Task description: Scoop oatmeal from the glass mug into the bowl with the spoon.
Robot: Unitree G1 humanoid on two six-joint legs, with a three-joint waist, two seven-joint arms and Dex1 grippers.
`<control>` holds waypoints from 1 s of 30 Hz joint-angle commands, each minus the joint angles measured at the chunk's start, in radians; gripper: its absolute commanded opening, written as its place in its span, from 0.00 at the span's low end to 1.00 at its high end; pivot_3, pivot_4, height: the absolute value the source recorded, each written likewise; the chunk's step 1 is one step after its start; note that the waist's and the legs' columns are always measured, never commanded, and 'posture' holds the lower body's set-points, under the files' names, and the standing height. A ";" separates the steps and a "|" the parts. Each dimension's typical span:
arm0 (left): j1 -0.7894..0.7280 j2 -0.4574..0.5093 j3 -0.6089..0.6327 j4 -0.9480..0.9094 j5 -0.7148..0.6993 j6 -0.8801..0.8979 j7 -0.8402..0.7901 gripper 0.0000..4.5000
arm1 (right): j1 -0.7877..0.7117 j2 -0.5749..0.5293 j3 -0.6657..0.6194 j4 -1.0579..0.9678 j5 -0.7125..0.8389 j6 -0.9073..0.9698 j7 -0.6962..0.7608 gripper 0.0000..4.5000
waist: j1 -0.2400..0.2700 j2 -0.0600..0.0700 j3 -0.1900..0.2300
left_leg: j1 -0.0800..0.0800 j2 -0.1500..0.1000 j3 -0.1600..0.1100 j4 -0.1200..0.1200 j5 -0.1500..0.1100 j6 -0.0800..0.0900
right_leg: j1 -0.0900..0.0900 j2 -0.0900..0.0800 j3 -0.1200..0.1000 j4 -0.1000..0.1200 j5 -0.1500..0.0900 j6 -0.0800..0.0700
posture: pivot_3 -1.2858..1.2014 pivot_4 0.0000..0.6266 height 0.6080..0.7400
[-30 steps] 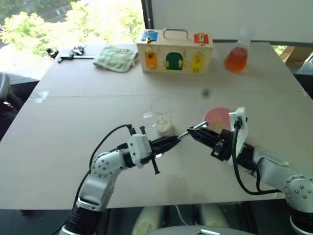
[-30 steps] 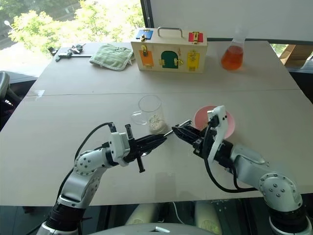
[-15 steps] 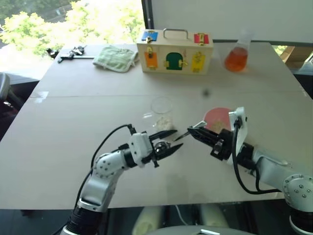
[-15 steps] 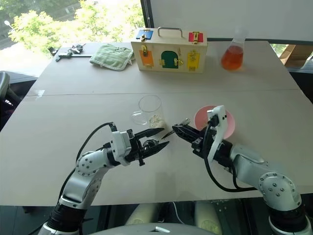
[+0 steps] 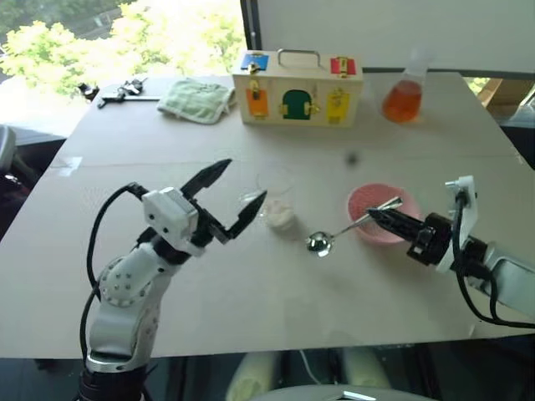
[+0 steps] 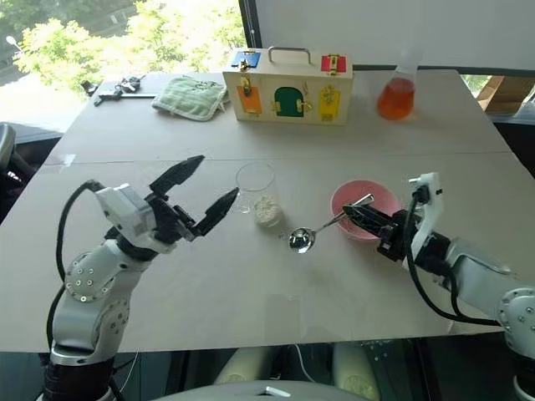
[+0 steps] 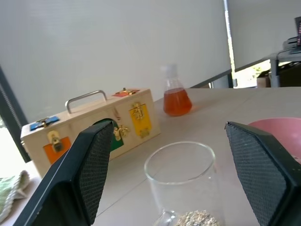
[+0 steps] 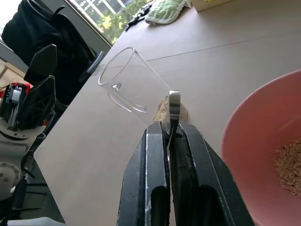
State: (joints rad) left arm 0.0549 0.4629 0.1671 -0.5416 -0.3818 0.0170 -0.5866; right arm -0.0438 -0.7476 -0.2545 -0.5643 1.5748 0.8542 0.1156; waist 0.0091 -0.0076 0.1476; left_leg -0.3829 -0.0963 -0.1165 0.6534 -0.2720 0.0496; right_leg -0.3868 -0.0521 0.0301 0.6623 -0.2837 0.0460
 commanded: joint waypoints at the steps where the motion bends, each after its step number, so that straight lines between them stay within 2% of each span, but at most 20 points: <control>1: 0.089 -0.007 0.058 -0.025 0.042 -0.031 0.034 0.88 | -0.014 -0.036 -0.045 0.016 0.059 0.004 0.031 0.00 | 0.002 0.000 0.000 | 0.000 0.000 0.000 0.000 0.000 0.000 | 0.000 0.000 0.000 0.000 0.000 0.000 | 0.52 0.24 1.00; 6: 0.172 -0.004 0.029 0.060 0.127 -0.089 0.025 0.88 | -0.057 -0.083 -0.064 0.069 0.088 0.016 0.036 0.00 | 0.010 0.000 0.000 | -0.001 0.000 0.000 0.001 0.000 0.000 | 0.001 -0.001 -0.001 -0.001 0.000 0.000 | 0.52 0.24 1.00; 13: 0.046 -0.028 -0.061 0.219 0.265 -0.136 0.073 0.88 | -0.128 -0.131 -0.106 0.123 0.165 0.003 -0.043 0.00 | 0.014 0.000 0.000 | -0.001 0.000 -0.001 0.001 -0.002 0.003 | 0.001 -0.001 -0.002 -0.001 0.000 0.000 | 0.52 0.24 1.00; 24: -0.128 -0.048 -0.137 0.440 0.341 -0.204 0.092 0.88 | -0.149 -0.106 -0.119 0.078 0.224 -0.046 -0.147 0.00 | 0.007 0.000 0.000 | -0.004 0.000 -0.001 0.001 0.000 0.000 | -0.003 -0.001 -0.001 0.000 0.000 0.000 | 0.52 0.24 1.00; 30: -0.190 -0.061 -0.137 0.510 0.348 -0.212 0.111 0.88 | -0.147 -0.104 -0.116 0.059 0.239 -0.060 -0.171 0.00 | 0.006 0.000 0.000 | -0.004 0.000 -0.001 0.001 0.000 0.000 | -0.003 -0.001 -0.001 0.000 0.000 0.000 | 0.52 0.24 1.00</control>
State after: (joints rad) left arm -0.1268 0.4049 0.0260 -0.0303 -0.0338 -0.1664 -0.4867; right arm -0.1779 -0.8539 -0.3430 -0.4692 1.7776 0.8220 -0.0518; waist 0.0149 -0.0081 0.1479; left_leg -0.3868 -0.0968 -0.1170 0.6542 -0.2720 0.0498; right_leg -0.3896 -0.0533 0.0289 0.6624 -0.2835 0.0461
